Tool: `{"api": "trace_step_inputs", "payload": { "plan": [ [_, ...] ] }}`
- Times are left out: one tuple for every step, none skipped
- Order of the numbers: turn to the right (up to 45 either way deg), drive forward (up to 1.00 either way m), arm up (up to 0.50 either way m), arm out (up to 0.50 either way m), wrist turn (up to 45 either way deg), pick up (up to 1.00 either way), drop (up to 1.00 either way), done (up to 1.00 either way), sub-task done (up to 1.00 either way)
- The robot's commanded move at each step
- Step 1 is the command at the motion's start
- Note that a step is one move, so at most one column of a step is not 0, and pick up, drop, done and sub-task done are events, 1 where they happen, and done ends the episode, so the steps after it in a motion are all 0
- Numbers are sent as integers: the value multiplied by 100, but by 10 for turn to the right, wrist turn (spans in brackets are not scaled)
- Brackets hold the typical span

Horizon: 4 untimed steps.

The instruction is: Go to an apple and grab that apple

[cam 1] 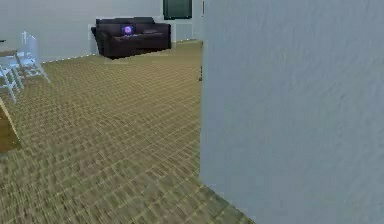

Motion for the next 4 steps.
{"api": "trace_step_inputs", "payload": {
  "plan": [
    [-360, 0, 0, 0, 0, 0, 0, 0, 0],
    [0, 100, 0, 0, 0, 0, 0, 0, 0],
    [-90, 0, 0, 0, 0, 0, 0, 0, 0],
    [0, 20, 0, 0, 0, 0, 0, 0, 0]
  ]
}}
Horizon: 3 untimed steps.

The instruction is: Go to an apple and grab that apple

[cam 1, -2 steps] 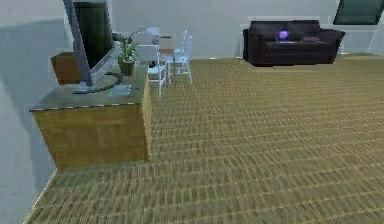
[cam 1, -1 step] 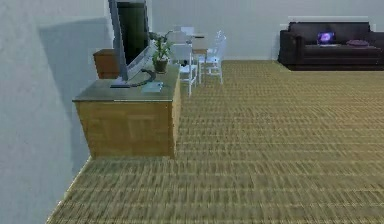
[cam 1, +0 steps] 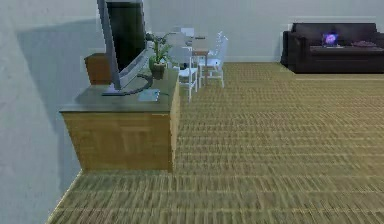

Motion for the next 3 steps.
{"api": "trace_step_inputs", "payload": {
  "plan": [
    [450, 0, 0, 0, 0, 0, 0, 0, 0],
    [150, 0, 0, 0, 0, 0, 0, 0, 0],
    [0, 65, 0, 0, 0, 0, 0, 0, 0]
  ]
}}
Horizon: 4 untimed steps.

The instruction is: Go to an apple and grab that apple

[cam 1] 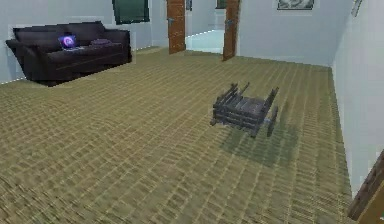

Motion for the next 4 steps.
{"api": "trace_step_inputs", "payload": {
  "plan": [
    [-90, 0, 0, 0, 0, 0, 0, 0, 0],
    [0, 100, 0, 0, 0, 0, 0, 0, 0],
    [-60, 0, 0, 0, 0, 0, 0, 0, 0],
    [0, 50, 0, 0, 0, 0, 0, 0, 0]
  ]
}}
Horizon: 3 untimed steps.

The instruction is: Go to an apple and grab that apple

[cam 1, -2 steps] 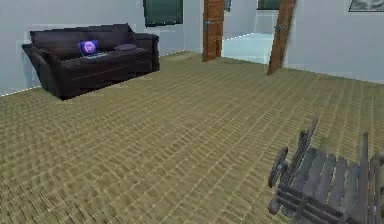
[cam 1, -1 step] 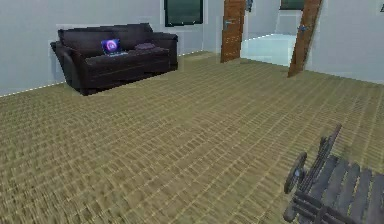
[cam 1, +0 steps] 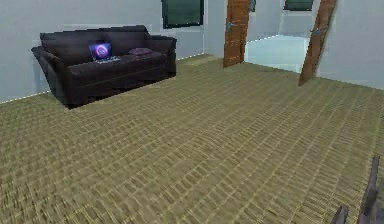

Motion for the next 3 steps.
{"api": "trace_step_inputs", "payload": {
  "plan": [
    [30, 0, 0, 0, 0, 0, 0, 0, 0],
    [0, 85, 0, 0, 0, 0, 0, 0, 0],
    [180, 0, 0, 0, 0, 0, 0, 0, 0]
  ]
}}
